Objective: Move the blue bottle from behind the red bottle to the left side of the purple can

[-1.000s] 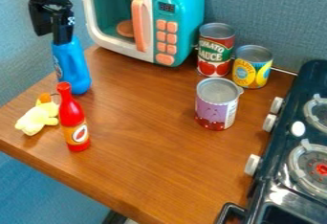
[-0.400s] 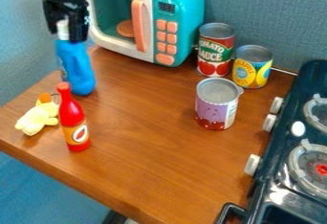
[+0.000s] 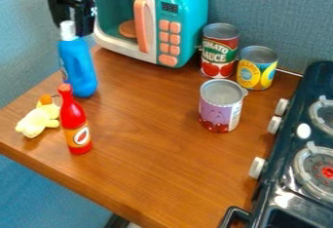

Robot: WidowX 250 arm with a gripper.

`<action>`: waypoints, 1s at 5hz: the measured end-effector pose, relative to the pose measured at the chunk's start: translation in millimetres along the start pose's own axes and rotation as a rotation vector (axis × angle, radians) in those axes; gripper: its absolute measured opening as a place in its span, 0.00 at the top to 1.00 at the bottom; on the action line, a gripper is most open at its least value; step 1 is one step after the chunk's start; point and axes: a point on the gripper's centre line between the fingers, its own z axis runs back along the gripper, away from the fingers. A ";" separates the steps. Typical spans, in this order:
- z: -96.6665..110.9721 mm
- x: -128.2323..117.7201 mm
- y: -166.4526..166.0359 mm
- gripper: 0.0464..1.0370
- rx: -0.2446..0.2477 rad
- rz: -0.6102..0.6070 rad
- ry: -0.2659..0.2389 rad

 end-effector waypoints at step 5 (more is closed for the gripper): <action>-0.3 -26.6 10.1 0.67 -0.019 -0.007 0.125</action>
